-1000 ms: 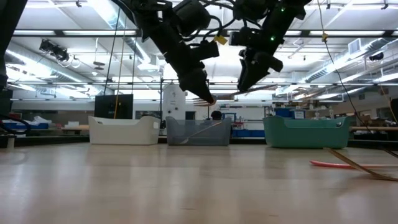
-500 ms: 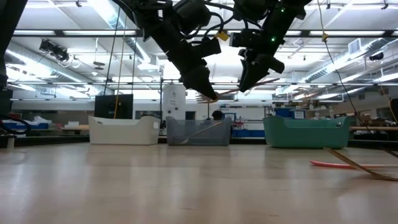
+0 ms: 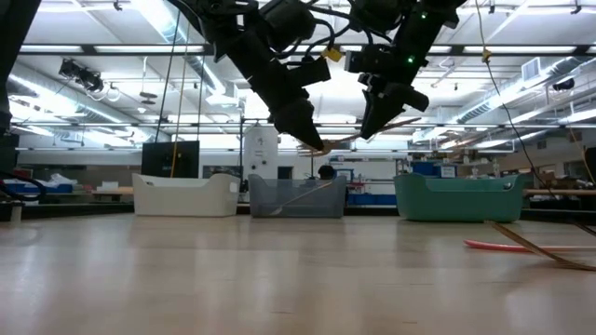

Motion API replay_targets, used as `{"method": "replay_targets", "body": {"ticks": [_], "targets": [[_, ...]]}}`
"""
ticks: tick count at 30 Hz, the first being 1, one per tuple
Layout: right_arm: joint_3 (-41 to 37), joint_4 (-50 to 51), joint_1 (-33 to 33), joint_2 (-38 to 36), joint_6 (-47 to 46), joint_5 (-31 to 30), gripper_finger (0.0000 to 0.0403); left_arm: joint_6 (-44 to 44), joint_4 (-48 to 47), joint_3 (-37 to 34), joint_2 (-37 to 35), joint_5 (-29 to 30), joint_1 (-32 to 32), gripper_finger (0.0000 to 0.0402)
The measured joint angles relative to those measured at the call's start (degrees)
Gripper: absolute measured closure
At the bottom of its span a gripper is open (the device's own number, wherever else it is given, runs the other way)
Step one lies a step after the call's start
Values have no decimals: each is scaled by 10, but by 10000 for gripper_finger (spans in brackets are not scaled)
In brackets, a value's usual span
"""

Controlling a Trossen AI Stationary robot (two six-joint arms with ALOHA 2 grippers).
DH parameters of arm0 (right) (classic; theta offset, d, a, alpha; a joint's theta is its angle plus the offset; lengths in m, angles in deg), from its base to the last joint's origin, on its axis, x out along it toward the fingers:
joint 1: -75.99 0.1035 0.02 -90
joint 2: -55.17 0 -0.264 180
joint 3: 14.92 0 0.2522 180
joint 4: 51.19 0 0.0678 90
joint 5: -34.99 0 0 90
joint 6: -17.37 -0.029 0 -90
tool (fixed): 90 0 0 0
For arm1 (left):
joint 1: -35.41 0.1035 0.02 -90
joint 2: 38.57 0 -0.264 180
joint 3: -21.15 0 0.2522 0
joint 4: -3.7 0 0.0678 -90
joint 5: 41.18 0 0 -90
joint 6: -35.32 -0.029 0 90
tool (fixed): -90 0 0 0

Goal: Sort silverware by color (type)
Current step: Put the gold fork into the black bin

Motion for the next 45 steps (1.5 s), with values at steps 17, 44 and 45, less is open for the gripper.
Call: {"method": "replay_targets", "body": {"ticks": [17,44,45], "targets": [[0,2,-8,-1,16,5,373,76,-18,-112,-87,6,4,271],[12,-177,-85,90,249,38,372,189,137,-382,-317,-40,-29,271],[17,-184,-89,94,261,47,372,190,160,-392,-321,-51,-29,271]]}}
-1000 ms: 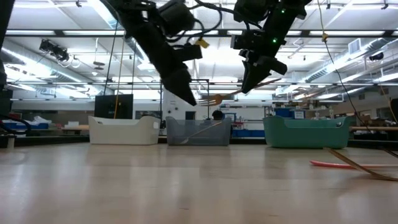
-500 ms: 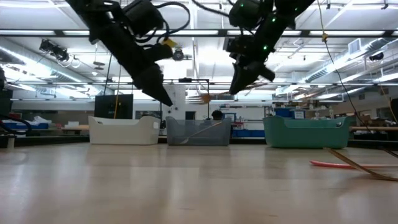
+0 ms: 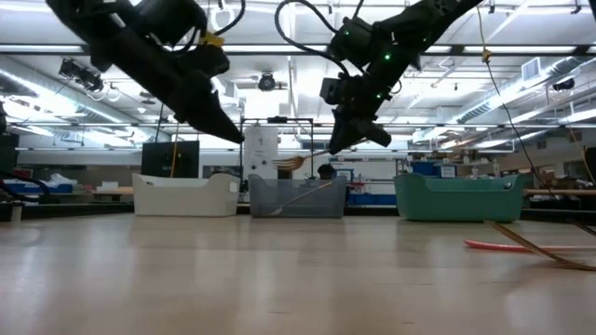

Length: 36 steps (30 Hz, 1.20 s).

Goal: Sort silverware by color (type)
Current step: Put the gold fork into the black bin

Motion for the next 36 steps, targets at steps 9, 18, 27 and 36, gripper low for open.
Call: {"method": "replay_targets", "body": {"ticks": [9,18,27,36], "targets": [[4,-80,-47,33,155,109,372,30,38,-43,-28,-31,-4,271],[4,-141,-81,73,179,132,372,32,66,-42,-30,-33,-22,271],[26,-152,-91,96,211,171,372,43,73,-42,-30,-32,-23,271],[41,-145,-118,103,224,236,372,62,74,-42,-30,-31,-25,271]]}}
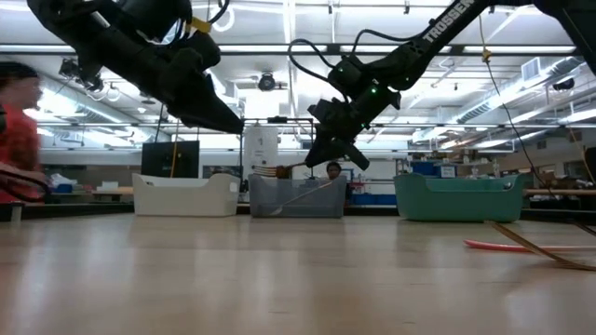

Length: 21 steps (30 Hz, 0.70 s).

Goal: Sort silverware by color (type)
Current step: Put the gold fork into the black bin

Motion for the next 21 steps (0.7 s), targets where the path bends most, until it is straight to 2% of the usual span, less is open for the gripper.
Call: {"method": "replay_targets", "body": {"ticks": [10,21], "targets": [[0,11,-4,0,-44,19,370,12,5,0,0,0,0,271],[0,9,-4,0,-33,11,330,24,-1,0,0,0,0,271]]}}
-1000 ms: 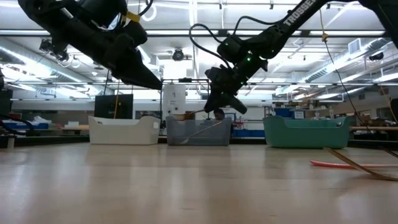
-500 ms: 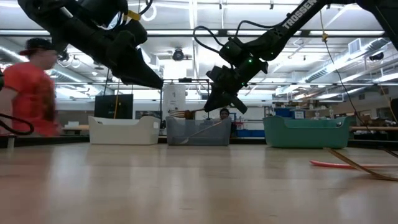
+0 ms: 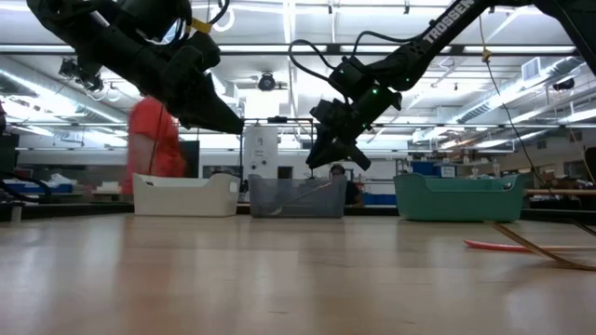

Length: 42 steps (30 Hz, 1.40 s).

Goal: Sort silverware by color (type)
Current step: Put the gold fork into the black bin, then put the blue fork into the white bin

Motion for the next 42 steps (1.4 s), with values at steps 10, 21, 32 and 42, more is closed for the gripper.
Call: {"method": "replay_targets", "body": {"ticks": [10,21,32,42], "targets": [[0,-16,5,-1,-57,-33,327,2,-9,0,0,0,0,271],[20,29,64,-5,-185,-188,328,23,-93,0,0,-26,2,273],[93,155,104,-9,-373,-179,328,18,-224,28,0,-85,-19,285],[99,166,144,-40,-472,-172,328,-84,-374,87,0,-72,-108,286]]}}
